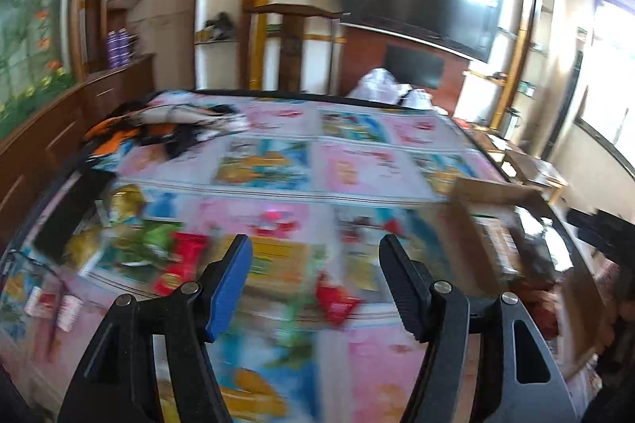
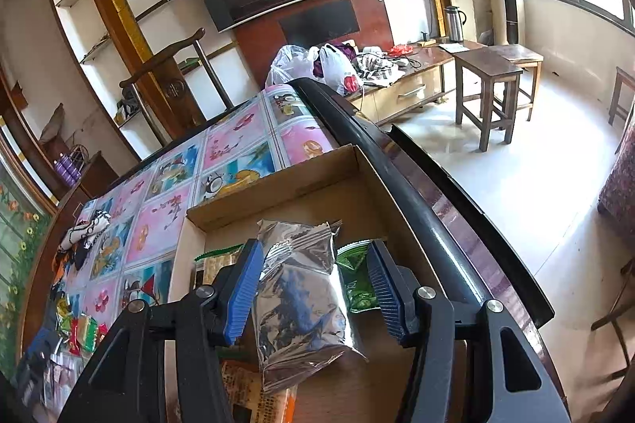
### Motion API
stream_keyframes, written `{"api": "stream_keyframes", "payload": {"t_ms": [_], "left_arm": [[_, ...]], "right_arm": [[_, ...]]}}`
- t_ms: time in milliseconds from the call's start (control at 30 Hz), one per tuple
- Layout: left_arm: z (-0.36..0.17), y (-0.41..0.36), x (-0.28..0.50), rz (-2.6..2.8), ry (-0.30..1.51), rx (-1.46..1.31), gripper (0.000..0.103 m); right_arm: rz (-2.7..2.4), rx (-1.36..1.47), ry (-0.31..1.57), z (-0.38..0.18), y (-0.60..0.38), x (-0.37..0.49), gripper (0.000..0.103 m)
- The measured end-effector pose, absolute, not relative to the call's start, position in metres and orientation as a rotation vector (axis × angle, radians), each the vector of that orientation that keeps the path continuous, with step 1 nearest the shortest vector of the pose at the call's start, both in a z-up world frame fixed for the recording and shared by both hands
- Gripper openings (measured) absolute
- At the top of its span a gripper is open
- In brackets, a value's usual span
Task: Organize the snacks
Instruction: 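Move both tools back over the snacks on the tablecloth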
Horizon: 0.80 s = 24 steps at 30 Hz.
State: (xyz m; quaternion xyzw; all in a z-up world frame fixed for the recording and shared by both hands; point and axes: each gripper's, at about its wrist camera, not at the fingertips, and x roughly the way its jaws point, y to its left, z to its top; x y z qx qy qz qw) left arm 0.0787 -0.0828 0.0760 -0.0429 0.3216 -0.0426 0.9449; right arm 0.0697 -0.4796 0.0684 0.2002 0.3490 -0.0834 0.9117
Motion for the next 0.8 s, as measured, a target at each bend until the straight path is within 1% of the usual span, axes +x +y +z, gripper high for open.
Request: {"api": "stream_keyframes", "payload": {"t_ms": [133,167,367,467,567,667,733,800], "left_arm": [[0.072,-0.036,0.093,0.027,0.675,-0.087,0.067],[0.07,-0.021,0.098,0.061,0.692,-0.103,0.067],[0.047,0.049,0.122,0.167,0.807,-0.247,0.067],[0.037,0.056,0.129,0.144,0.85,-0.29,0.066],[0.03,0.049,0.135,0.15,0.869,-0.245,0.064],[0.02,0.045,0.142,0.162,0.898,-0.219,0.057],[0.014,0.047,0.148,0.157,0.917,-0.226,0.046],[0.01,0.048,0.15,0.171,0.916,-0.215,0.045]], "right_arm": [[-0.168,0.412,0.718,0.068,-0.479,0.07,0.06],[-0.166,0.412,0.718,0.067,-0.479,0.07,0.062],[-0.163,0.409,0.724,0.066,-0.478,0.071,0.062],[-0.156,0.403,0.724,0.066,-0.475,0.071,0.062],[-0.153,0.399,0.724,0.065,-0.473,0.071,0.062],[-0.151,0.403,0.726,0.065,-0.473,0.071,0.062],[-0.15,0.401,0.726,0.065,-0.473,0.071,0.062],[-0.142,0.398,0.723,0.066,-0.471,0.072,0.062]]}}
